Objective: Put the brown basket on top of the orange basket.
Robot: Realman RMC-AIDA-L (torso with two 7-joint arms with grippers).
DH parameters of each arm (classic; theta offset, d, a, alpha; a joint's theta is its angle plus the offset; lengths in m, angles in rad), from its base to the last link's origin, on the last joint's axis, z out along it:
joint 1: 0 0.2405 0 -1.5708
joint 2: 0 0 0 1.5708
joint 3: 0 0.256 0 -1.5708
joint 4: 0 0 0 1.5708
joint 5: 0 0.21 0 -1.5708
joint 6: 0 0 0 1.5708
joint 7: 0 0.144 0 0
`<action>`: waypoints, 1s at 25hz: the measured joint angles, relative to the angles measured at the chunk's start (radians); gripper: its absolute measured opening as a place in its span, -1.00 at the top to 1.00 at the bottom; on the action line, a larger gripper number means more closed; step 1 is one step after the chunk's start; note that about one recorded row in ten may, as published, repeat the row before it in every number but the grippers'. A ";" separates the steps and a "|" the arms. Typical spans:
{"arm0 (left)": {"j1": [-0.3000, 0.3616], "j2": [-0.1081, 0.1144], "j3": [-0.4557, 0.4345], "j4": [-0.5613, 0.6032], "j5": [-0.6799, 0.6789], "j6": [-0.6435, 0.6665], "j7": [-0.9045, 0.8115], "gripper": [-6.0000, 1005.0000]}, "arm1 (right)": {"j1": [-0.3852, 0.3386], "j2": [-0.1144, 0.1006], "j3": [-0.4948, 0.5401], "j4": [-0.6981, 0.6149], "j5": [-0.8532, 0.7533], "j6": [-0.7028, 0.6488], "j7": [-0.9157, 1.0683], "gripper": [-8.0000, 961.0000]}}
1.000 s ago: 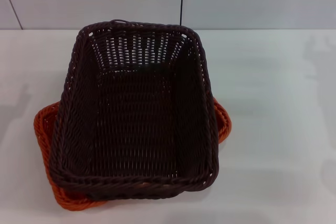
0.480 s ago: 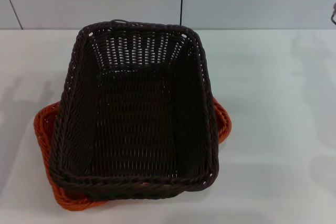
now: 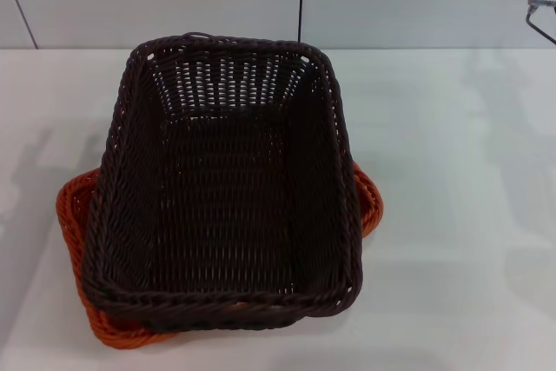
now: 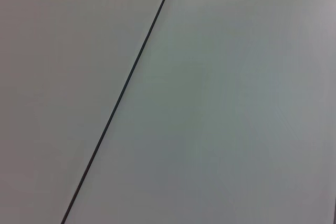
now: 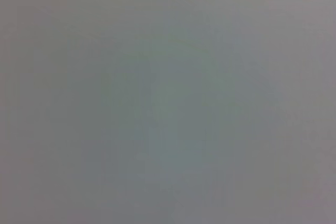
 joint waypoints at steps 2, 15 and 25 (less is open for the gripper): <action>0.000 0.000 0.000 -0.009 0.000 0.002 0.001 -0.59 | 0.001 0.000 -0.004 -0.002 0.000 0.000 0.000 0.27; 0.010 0.000 0.010 -0.011 0.000 0.028 0.012 -0.59 | -0.040 0.009 -0.020 -0.002 0.004 0.033 0.001 0.27; 0.032 0.000 0.035 -0.011 0.000 0.044 0.045 -0.42 | -0.078 0.015 -0.072 -0.004 0.006 0.075 0.001 0.27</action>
